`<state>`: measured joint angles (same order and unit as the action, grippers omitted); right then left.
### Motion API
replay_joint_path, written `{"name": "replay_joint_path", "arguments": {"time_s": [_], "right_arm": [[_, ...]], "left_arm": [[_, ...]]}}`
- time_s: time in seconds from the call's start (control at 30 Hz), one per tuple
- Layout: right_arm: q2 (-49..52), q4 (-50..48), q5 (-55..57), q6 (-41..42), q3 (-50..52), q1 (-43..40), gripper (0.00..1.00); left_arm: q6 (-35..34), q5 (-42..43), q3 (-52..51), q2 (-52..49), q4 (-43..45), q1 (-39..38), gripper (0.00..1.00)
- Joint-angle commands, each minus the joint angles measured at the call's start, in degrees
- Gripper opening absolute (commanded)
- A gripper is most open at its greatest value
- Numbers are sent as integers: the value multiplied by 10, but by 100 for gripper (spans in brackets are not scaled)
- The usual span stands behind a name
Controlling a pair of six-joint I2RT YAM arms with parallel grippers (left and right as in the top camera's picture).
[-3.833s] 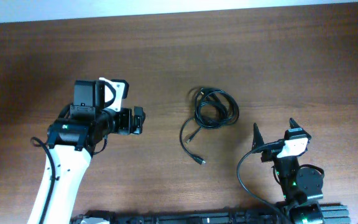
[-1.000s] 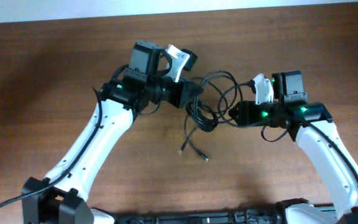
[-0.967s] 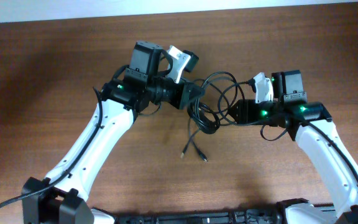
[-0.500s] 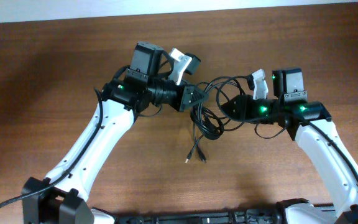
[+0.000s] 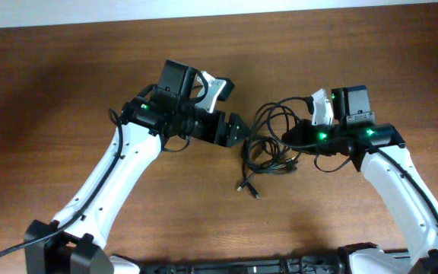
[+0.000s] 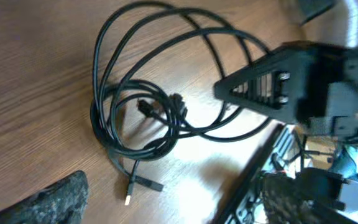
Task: Untangle cables
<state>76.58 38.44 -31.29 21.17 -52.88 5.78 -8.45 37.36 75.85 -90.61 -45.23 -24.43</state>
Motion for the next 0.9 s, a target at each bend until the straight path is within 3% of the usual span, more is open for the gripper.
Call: {"name": "replay_joint_path", "arguments": {"time_s": [0.0, 0.07, 0.23, 0.3, 0.47, 0.63, 0.8, 0.87], "right_arm": [[1, -29, -25, 32, -10, 2, 4], [1, -72, -80, 32, -10, 2, 4], [1, -107, -79, 32, -10, 2, 4], [1, -110, -80, 34, -10, 2, 4], [1, -110, -80, 34, -10, 2, 4], [1, -110, -80, 34, -10, 2, 4], [1, -108, -79, 34, -10, 2, 4], [1, -108, -80, 33, -10, 2, 4]], "left_arm": [[4, -18, -21, 9, -3, 2, 93], [3, -18, -23, -8, -3, 2, 92], [3, -12, -26, -56, -3, 2, 93], [-3, -12, -26, -82, -2, 2, 88], [-106, -12, -26, -169, 51, 2, 84], [-190, -15, -26, -218, 105, -6, 75], [-194, -41, -26, -241, 132, -38, 66], [-194, -77, -26, -241, 133, -54, 58]]}}
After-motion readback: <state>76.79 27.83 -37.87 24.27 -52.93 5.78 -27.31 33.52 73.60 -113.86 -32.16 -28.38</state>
